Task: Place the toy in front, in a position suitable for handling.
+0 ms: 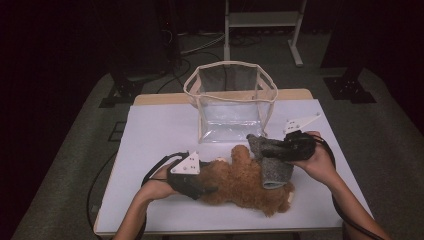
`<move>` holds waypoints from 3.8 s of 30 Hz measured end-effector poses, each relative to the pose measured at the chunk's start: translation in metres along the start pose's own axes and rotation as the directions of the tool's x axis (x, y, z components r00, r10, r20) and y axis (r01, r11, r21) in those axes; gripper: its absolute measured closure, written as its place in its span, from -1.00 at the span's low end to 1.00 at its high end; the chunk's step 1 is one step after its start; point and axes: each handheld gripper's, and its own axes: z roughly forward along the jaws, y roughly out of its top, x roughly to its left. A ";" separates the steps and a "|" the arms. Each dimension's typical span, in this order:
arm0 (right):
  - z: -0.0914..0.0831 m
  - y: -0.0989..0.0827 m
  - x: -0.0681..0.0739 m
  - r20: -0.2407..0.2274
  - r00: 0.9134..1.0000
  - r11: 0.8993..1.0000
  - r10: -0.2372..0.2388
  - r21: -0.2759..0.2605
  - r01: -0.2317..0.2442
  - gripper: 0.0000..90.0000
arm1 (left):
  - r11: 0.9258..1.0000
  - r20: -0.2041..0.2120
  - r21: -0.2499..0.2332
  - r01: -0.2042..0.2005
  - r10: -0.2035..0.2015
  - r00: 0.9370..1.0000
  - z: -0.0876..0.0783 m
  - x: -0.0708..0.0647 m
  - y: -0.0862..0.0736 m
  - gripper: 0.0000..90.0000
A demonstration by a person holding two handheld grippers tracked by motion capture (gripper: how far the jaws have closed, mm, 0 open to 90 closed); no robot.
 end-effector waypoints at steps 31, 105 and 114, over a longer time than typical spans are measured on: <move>-0.042 -0.029 0.029 -0.030 1.000 0.998 0.005 -0.069 -0.007 0.63 | 1.000 -0.009 0.005 0.008 -0.008 1.000 0.003 -0.002 0.000 -0.61; 0.048 0.044 0.047 -0.127 0.987 0.994 -0.100 0.036 0.105 0.64 | 0.995 -0.022 -0.052 0.086 -0.088 0.996 -0.002 0.009 -0.009 -0.52; 0.086 0.076 0.069 -0.190 0.966 0.982 -0.178 0.032 0.187 0.64 | 0.999 -0.014 -0.017 0.035 -0.036 0.999 -0.002 0.001 -0.007 -0.49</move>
